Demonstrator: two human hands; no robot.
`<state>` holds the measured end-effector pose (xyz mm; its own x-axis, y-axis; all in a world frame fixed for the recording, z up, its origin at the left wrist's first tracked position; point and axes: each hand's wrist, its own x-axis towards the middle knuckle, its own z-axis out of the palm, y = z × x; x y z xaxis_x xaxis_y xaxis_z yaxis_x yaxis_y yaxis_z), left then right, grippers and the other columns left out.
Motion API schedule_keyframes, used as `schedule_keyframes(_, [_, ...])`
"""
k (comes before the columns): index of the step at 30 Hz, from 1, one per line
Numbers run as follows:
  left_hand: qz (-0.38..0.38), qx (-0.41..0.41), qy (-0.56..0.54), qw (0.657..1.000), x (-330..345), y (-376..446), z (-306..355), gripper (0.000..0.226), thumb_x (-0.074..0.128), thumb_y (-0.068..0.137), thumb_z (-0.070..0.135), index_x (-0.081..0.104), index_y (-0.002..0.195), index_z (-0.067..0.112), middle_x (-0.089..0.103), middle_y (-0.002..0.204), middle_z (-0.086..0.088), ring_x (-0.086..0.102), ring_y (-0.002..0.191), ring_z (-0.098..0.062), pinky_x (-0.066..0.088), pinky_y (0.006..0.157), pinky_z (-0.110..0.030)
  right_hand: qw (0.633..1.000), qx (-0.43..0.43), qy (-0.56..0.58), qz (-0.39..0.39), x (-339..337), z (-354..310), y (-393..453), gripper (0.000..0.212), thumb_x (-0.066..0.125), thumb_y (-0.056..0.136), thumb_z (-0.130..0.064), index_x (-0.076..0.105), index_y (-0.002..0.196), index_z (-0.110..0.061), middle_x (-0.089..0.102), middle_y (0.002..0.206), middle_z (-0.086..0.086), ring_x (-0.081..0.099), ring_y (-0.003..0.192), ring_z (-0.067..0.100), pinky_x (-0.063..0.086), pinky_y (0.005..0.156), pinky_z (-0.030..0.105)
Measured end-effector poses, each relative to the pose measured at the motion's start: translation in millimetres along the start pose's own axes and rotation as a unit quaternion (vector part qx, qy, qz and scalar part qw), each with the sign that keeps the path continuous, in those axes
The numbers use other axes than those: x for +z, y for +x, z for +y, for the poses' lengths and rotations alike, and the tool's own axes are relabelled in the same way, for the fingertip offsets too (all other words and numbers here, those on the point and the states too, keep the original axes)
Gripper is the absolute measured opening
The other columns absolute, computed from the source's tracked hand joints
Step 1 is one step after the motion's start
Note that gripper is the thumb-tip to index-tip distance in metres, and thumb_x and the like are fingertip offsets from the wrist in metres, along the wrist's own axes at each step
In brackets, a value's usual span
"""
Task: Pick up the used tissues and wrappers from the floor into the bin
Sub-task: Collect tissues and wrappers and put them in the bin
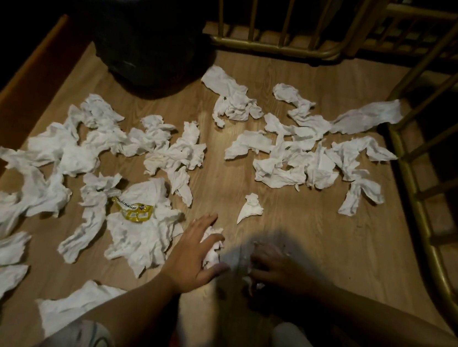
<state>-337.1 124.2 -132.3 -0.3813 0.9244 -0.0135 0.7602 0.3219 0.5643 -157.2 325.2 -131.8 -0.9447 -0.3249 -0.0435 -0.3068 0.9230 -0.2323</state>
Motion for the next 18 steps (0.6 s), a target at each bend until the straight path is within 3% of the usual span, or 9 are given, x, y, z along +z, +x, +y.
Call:
schedule_keyframes(2, [0.009,-0.005,0.006,1.0,2,-6,0,0.046,0.041,0.093,0.06,0.058,0.121,0.028,0.035,0.155,-0.005,0.022,0.145,-0.016,0.02,0.115,-0.038,0.997,0.079,0.007,0.024,-9,8,11,0.027,0.057,0.087,-0.035,0.058,0.109,-0.019,0.062,0.106,0.01,0.056,0.103,0.026,0.053,0.082,0.038])
schedule_keyframes(5, [0.043,-0.024,0.011,0.999,9,-7,1,0.024,0.046,0.096,0.031,0.061,0.112,0.023,0.05,0.142,-0.008,0.029,0.142,-0.017,0.023,0.113,-0.032,0.978,0.186,0.081,0.043,-22,21,27,0.026,0.058,0.092,-0.025,0.061,0.109,-0.005,0.054,0.108,0.01,0.052,0.102,0.029,0.041,0.081,0.025])
schedule_keyframes(7, [0.057,-0.044,-0.002,0.997,10,-1,5,0.022,0.052,0.092,0.013,0.062,0.111,0.02,0.054,0.134,-0.007,0.035,0.136,-0.018,0.027,0.112,-0.029,0.973,0.2,0.095,0.061,-33,28,38,0.027,0.07,0.082,-0.021,0.059,0.105,-0.012,0.053,0.106,0.004,0.048,0.091,0.016,0.041,0.073,0.025])
schedule_keyframes(9, [0.079,-0.077,-0.034,0.993,4,9,9,0.029,0.055,0.089,0.003,0.062,0.113,0.019,0.056,0.127,-0.002,0.043,0.124,-0.012,0.038,0.108,-0.03,0.954,0.235,0.149,0.112,-37,35,49,0.043,0.074,0.077,-0.016,0.055,0.116,-0.018,0.052,0.118,0.003,0.048,0.098,0.012,0.046,0.076,0.027])
schedule_keyframes(11, [0.117,-0.117,-0.08,0.983,-6,22,16,0.029,0.055,0.091,0.006,0.06,0.116,0.021,0.057,0.12,0.002,0.049,0.114,-0.009,0.045,0.1,-0.033,0.944,0.277,0.126,0.129,-42,44,63,0.061,0.074,0.076,-0.014,0.049,0.131,-0.021,0.041,0.139,0.005,0.041,0.121,0.018,0.047,0.089,0.03])
schedule_keyframes(13, [0.159,-0.161,-0.126,0.966,-16,35,21,0.029,0.056,0.095,0.015,0.059,0.123,0.021,0.06,0.12,0.005,0.053,0.112,-0.008,0.046,0.098,-0.03,0.948,0.294,0.073,0.1,-42,50,70,0.064,0.072,0.077,-0.019,0.045,0.135,-0.026,0.034,0.148,0.004,0.034,0.13,0.022,0.048,0.09,0.033])
schedule_keyframes(15, [0.173,-0.198,-0.163,0.951,-24,47,23,0.031,0.058,0.094,0.028,0.061,0.124,0.022,0.061,0.117,0.01,0.055,0.109,-0.004,0.045,0.096,-0.024,0.955,0.284,0.057,0.057,-39,51,69,0.055,0.067,0.083,-0.027,0.047,0.134,-0.028,0.038,0.142,0.002,0.035,0.128,0.022,0.049,0.083,0.031])
schedule_keyframes(18, [0.179,-0.199,-0.187,0.945,-29,58,20,0.022,0.057,0.093,0.039,0.068,0.107,0.026,0.069,0.101,0.013,0.062,0.095,-0.001,0.052,0.086,-0.024,0.959,0.271,0.07,0.036,-33,46,63,0.045,0.065,0.085,-0.035,0.052,0.127,-0.028,0.045,0.122,-0.001,0.042,0.112,0.016,0.041,0.075,0.025])
